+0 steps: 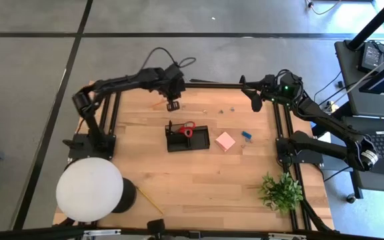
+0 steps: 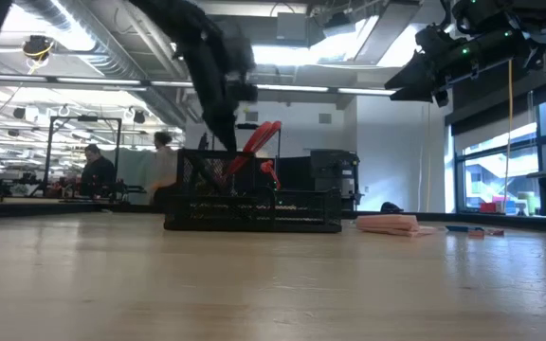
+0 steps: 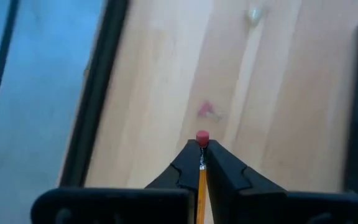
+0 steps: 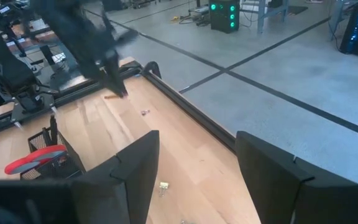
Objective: Pick and place office supplies into organizer
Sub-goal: Put the orange pencil into the desk organizer
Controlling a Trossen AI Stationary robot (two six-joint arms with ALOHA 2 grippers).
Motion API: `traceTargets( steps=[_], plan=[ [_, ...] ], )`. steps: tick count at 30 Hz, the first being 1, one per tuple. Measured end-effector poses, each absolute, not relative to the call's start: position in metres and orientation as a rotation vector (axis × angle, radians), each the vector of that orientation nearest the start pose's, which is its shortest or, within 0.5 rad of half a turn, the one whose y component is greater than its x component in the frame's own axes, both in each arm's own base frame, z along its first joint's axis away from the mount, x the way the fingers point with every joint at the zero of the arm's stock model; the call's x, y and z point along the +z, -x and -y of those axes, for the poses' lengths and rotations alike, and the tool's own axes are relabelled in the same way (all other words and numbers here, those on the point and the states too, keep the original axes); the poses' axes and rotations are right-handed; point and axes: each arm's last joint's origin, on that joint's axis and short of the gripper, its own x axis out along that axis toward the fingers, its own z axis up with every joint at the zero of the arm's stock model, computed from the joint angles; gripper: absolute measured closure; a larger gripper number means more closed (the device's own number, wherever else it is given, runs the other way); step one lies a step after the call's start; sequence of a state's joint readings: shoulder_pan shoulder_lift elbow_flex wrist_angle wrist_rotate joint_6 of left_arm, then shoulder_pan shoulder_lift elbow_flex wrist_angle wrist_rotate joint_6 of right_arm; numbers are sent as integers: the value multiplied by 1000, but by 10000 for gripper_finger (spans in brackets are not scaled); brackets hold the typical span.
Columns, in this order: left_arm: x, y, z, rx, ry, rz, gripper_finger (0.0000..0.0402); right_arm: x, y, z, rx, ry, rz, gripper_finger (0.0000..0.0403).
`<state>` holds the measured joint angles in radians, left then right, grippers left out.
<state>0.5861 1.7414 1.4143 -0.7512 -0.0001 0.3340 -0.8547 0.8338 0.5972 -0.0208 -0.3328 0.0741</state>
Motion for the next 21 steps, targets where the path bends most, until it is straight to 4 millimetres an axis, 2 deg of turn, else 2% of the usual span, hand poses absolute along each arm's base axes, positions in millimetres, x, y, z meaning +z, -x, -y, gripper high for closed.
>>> traceTargets(
  steps=[7, 11, 13, 17, 21],
  plan=[
    [345, -273, -174, 332, 93, -676, 393, 276, -130, 135, -533, -275, -181, 187],
    [396, -249, -152, 207, 99, -395, 393, 276, -130, 135, -535, -301, -174, 187],
    [414, -238, -141, 129, 90, -290, 394, 276, -130, 135, -536, -317, -170, 187],
    [431, -222, -119, 46, 64, -153, 395, 276, -130, 135, -537, -323, -169, 187],
    [421, -214, -101, -4, 64, -57, 396, 275, -130, 135, -539, -348, -164, 187]
  ],
)
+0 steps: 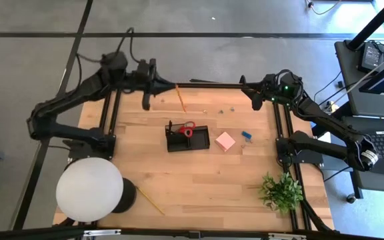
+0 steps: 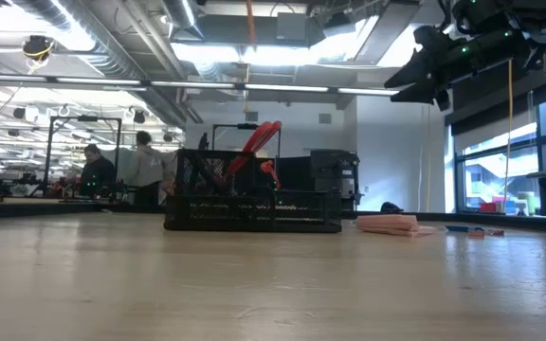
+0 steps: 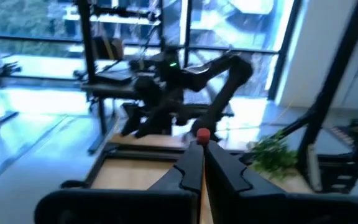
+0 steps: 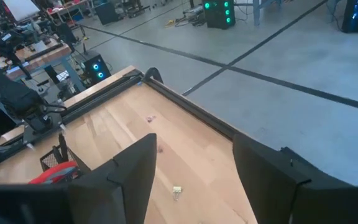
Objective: Pick and place office supplies into organizer
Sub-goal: Put the orange pencil into the desk organizer
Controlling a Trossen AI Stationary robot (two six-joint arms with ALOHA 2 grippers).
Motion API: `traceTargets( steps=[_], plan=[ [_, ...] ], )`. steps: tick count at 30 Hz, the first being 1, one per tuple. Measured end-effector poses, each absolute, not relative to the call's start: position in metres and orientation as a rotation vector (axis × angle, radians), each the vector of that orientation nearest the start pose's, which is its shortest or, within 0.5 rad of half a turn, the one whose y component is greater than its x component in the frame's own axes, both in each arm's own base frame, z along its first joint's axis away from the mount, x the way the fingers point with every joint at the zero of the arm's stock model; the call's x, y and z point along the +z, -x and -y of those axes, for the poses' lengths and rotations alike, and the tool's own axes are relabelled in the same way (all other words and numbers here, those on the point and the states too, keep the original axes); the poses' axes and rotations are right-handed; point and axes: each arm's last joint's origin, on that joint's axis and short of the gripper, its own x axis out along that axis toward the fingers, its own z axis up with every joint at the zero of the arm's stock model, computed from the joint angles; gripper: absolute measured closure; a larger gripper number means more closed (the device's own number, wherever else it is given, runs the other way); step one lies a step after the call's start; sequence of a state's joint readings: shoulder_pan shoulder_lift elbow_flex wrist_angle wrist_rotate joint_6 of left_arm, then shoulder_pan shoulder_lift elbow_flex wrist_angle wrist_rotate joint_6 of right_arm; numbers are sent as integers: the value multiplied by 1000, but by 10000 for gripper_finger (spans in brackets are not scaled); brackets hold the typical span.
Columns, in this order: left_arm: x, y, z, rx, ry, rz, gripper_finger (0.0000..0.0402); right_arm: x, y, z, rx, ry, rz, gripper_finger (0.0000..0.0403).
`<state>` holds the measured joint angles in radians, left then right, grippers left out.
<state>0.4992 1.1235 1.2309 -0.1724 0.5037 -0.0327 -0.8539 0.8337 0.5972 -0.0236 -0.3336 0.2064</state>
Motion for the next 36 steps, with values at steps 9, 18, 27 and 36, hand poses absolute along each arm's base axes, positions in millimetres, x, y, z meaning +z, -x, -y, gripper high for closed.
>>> traceTargets(
  steps=[9, 18, 27, 36],
  plan=[
    [350, -208, -81, -29, 198, -77, 401, 275, -133, 132, -523, -400, -159, 187],
    [326, -209, -81, 52, 186, -100, 400, 275, -138, 126, -484, -425, -160, 187],
    [326, -209, -81, 47, 195, -98, 399, 275, -140, 123, -468, -422, -164, 187],
    [325, -210, -76, 21, 187, -116, 383, 275, -140, 124, -468, -417, -165, 187]
  ],
)
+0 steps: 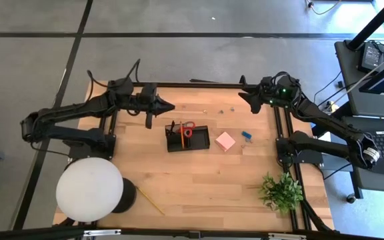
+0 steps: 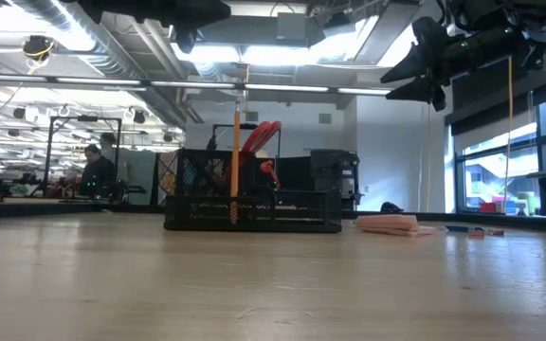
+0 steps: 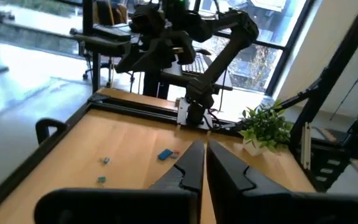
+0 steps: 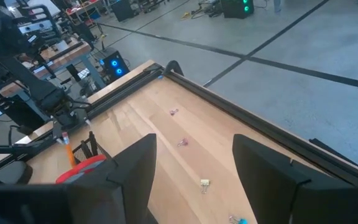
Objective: Pick and place office supplies into organizer
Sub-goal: Put the orange pencil into the desk organizer
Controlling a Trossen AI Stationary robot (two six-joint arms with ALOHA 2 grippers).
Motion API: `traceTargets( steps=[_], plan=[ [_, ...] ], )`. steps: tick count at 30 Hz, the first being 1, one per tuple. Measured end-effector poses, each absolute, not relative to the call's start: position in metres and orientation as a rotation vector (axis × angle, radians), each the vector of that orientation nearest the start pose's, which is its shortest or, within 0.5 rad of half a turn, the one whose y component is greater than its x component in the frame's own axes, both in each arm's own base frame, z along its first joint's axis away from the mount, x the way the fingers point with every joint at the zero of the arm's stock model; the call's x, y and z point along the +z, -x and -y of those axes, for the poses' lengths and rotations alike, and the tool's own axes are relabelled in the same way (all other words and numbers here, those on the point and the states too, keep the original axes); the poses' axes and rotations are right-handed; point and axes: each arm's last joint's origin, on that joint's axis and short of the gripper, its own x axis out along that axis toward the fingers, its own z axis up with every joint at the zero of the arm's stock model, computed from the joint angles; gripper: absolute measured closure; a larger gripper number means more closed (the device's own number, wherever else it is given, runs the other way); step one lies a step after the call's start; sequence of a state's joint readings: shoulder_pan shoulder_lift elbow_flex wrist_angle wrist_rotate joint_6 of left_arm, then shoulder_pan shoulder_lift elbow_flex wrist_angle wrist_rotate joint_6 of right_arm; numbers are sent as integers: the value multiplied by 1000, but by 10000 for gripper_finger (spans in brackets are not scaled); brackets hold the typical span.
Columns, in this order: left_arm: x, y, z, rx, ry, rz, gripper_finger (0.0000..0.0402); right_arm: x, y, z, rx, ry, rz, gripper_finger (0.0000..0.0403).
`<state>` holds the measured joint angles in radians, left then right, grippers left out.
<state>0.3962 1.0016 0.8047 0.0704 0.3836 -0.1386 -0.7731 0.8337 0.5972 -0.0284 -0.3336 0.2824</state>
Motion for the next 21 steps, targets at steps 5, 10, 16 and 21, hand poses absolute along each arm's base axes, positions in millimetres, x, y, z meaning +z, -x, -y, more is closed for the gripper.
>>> traceTargets(
  steps=[5, 10, 16, 21],
  plan=[
    [325, -214, -65, -40, 68, -118, 343, 275, -140, 124, -467, -413, -166, 187],
    [324, -215, -63, -30, 263, -131, 297, 275, -140, 124, -467, -412, -166, 187],
    [317, -212, -69, -41, 503, -222, 261, 275, -140, 123, -467, -413, -166, 187],
    [317, -223, -79, -29, 601, -323, 257, 275, -140, 123, -468, -417, -164, 187]
  ],
)
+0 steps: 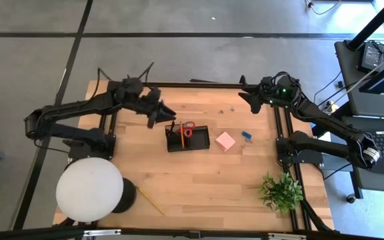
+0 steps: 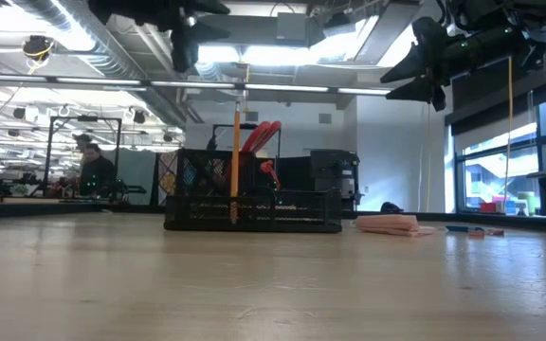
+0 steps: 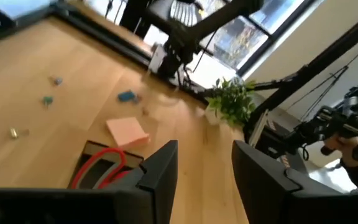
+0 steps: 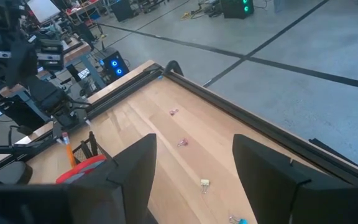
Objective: Pick and place office supplies into organizer
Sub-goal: Put the orange pencil into the desk organizer
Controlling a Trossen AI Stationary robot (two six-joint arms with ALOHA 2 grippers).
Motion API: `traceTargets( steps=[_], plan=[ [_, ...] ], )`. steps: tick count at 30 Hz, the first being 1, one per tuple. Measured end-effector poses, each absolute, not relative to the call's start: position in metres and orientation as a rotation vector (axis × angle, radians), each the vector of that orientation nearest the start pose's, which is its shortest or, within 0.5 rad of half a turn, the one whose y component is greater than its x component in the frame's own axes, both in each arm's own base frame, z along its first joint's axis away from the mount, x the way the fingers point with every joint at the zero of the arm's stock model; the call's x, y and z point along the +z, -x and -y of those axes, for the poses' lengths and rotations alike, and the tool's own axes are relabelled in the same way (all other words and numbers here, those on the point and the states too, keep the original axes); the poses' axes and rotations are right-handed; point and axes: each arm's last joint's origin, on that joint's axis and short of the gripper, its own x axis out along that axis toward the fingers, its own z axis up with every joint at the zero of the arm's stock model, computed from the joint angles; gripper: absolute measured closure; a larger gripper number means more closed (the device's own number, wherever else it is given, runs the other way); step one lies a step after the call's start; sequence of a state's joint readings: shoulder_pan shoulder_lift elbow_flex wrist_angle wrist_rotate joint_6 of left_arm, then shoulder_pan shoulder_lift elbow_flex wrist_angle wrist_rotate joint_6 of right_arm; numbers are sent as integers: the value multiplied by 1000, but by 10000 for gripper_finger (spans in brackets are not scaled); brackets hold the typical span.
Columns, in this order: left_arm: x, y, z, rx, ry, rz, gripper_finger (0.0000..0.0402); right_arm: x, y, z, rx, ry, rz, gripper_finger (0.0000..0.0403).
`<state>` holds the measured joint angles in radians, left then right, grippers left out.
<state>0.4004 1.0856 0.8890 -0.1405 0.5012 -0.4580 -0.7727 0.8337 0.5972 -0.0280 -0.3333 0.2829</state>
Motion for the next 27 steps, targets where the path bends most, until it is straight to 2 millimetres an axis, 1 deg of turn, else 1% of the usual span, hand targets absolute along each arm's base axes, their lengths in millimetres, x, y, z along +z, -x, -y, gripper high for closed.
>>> traceTargets(
  steps=[8, 10, 13, 17, 21, 27],
  plan=[
    [310, -249, -103, 26, 735, -630, 258, 275, -140, 123, -467, -419, -164, 187],
    [307, -258, -107, 29, 718, -675, 258, 275, -140, 123, -467, -419, -164, 187],
    [307, -270, -113, 10, 649, -685, 258, 275, -140, 123, -467, -420, -164, 187],
    [311, -283, -113, -42, 535, -680, 258, 275, -140, 123, -468, -421, -163, 187],
    [320, -286, -111, -83, 454, -652, 257, 275, -140, 123, -468, -422, -164, 187],
    [330, -285, -113, -63, 485, -653, 247, 275, -140, 123, -468, -421, -164, 187]
  ],
)
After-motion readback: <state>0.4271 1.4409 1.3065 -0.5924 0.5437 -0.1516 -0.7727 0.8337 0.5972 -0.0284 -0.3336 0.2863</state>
